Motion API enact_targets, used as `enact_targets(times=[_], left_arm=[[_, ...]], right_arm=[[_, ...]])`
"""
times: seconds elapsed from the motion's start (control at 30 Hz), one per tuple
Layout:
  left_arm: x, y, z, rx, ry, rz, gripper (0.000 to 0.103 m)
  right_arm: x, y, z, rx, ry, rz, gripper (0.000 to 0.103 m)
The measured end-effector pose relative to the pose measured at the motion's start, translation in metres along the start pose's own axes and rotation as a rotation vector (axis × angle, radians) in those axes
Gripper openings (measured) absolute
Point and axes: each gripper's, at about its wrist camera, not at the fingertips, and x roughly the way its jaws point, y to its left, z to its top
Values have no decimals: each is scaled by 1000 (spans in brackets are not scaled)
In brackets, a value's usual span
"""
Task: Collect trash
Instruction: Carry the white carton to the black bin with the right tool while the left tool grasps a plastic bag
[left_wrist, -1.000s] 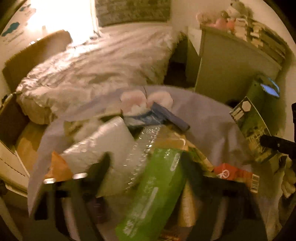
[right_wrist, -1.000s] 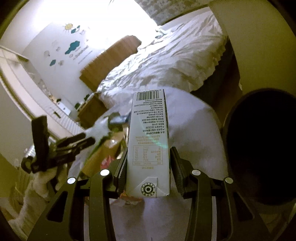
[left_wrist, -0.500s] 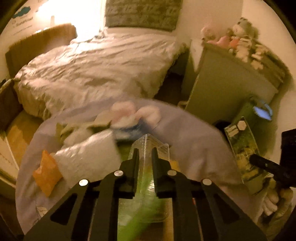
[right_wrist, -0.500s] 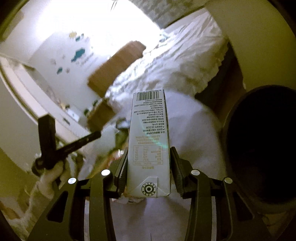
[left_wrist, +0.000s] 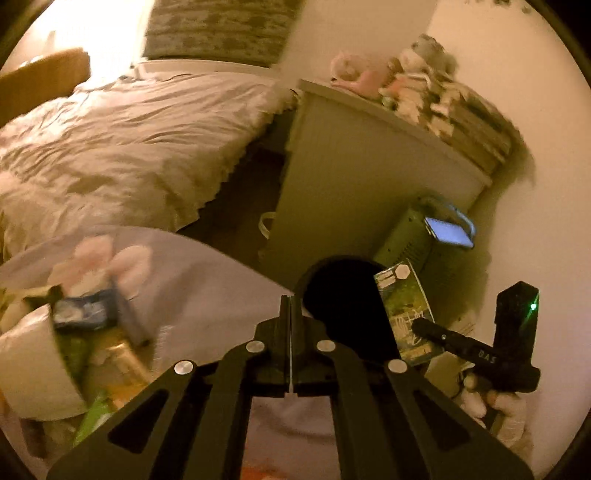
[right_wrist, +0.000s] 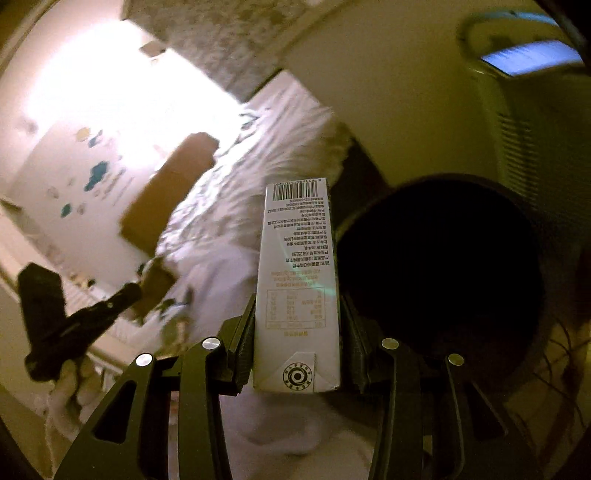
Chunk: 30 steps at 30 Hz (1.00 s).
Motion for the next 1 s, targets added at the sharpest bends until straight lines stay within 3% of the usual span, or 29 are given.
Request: enact_targets(times=[0.1,0.17,0.2,0.23,0.3,0.5,0.57,0.6,0.63,0.83,1.0], left_arm=[[-3,7,-2,-5,17,48,4],[-13,23,-5,7,35,144,6],[-17,31,-8,8,52,182,18],[-20,44,-13,-1,84,216,49],[-27,59,-19,-17,96,248,84],[-8,60,-30,10,193,151,82],[4,57,-32,36,216,144,50],[10,58,-32,29,238,150,40],[14,59,-30,12,237,155,38],[5,22,-3,23,127,67,37],[32,-33,14,42,134,-68,37]], right_arm=[[-8,-7,-8,-5,1,-2,42],[-9,-10,-13,-7,7,11,42],[-9,-12,-17,-6,13,21,42],[-9,-11,-20,-5,19,30,42],[-2,-9,-22,-11,39,49,42],[21,13,-28,-45,96,74,42],[26,17,-30,-58,114,64,42],[28,18,-31,-58,122,62,42],[29,19,-32,-56,124,62,42],[14,5,-19,-12,60,24,42],[11,-28,-8,65,27,-80,42]])
